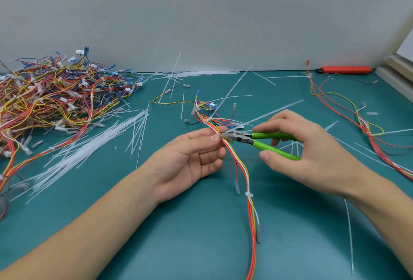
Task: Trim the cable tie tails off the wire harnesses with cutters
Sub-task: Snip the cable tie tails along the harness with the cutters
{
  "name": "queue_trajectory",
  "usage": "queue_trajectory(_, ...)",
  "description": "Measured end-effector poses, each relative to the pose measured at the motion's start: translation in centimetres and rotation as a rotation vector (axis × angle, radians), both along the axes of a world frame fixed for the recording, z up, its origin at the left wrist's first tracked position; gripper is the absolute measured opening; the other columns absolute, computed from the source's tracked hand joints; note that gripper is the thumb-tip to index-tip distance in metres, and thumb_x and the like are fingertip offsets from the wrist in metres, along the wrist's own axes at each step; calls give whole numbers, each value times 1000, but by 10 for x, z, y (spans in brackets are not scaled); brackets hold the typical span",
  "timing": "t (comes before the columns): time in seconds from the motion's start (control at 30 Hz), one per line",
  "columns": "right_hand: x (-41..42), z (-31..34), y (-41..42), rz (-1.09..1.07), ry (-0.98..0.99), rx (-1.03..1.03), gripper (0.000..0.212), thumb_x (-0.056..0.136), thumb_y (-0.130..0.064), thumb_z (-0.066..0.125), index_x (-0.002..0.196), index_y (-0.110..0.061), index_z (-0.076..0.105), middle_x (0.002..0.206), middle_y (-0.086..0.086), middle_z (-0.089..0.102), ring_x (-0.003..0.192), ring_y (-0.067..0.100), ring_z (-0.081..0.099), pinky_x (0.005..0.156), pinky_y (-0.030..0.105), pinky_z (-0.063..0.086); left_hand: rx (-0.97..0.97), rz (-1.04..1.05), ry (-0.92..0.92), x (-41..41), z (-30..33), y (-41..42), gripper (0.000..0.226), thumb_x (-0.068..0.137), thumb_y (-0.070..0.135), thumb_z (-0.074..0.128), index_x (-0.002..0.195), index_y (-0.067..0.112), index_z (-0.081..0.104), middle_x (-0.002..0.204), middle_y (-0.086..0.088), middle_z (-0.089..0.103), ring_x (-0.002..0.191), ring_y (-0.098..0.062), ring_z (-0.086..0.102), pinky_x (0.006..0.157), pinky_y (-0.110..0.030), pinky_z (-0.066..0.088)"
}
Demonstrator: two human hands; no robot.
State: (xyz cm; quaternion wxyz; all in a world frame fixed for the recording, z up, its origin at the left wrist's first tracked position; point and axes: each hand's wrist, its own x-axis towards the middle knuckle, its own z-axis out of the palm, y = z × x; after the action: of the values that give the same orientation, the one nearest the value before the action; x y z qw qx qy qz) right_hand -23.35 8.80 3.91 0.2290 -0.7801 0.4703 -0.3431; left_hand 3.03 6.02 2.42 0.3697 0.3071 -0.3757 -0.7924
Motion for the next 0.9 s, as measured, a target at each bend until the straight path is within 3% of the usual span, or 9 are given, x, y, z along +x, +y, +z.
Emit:
queue_trajectory(0.2, 4, -4, 0, 14, 10, -5, 36, 84, -39, 75, 119, -33, 71, 111, -11, 59, 102, 19, 63, 93, 24, 47, -19, -17, 1, 1, -3, 0, 39, 83, 12, 75, 121, 7, 73, 91, -3, 70, 77, -12, 68, 72, -26, 58)
queue_trajectory(0.4, 7, -10, -1, 19, 5, 14, 32, 87, -44, 73, 118, -36, 69, 113, -12, 62, 102, 19, 65, 90, 31, 51, -41, -23, 4, 2, -5, 0, 36, 87, 9, 71, 123, 7, 73, 90, -1, 66, 76, -10, 67, 72, -25, 58)
queue_trajectory(0.67, 12, -13, -2, 24, 13, -6, 30, 88, -41, 72, 117, -33, 69, 106, -13, 68, 101, 19, 63, 84, 25, 49, -107, -33, -24, 0, -6, 0, 30, 86, 9, 71, 115, 10, 77, 86, 3, 71, 74, -9, 65, 72, -23, 57)
queue_trajectory(0.9, 13, -11, 0, 37, 45, -42, 40, 88, -57, 65, 119, -32, 68, 107, -17, 65, 105, 11, 63, 85, 12, 43, -106, 13, -27, -1, -7, 1, 26, 88, 5, 66, 109, 11, 80, 82, 3, 72, 73, -8, 66, 71, -22, 57)
